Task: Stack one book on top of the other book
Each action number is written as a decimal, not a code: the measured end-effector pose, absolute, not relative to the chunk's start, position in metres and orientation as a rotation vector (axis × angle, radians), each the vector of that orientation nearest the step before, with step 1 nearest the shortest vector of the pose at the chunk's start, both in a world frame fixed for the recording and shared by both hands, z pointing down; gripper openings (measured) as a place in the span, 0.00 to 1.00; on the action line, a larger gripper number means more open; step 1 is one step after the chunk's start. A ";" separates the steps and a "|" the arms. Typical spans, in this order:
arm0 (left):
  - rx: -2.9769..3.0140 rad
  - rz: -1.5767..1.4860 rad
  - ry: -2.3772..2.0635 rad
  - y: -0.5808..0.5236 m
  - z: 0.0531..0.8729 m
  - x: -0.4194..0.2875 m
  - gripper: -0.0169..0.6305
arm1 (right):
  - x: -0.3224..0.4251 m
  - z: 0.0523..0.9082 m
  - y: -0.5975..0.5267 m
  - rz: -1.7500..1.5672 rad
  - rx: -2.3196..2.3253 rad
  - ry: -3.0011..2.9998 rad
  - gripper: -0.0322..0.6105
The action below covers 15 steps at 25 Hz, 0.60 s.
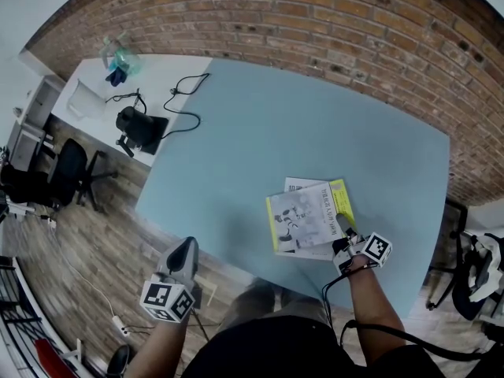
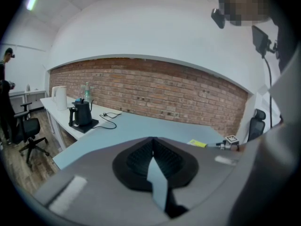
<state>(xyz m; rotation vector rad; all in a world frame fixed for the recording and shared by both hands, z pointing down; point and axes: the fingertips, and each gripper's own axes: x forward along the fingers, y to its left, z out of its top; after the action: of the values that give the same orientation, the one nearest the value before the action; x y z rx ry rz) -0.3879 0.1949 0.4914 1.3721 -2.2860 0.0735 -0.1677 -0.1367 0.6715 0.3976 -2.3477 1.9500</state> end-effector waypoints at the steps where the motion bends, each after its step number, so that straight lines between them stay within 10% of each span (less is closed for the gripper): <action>1: 1.376 0.073 -2.284 0.194 0.491 -0.387 0.03 | -0.167 0.672 -0.137 1.938 0.398 -2.349 0.28; 15: 1.374 0.044 -2.263 0.187 0.495 -0.384 0.03 | -0.163 0.681 -0.131 1.867 0.393 -2.287 0.53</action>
<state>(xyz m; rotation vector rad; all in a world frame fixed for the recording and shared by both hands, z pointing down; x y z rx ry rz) -0.3843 0.1867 0.4954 1.3743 -2.2630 0.0445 -0.1627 -0.1312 0.6813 0.3933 -2.2871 1.8668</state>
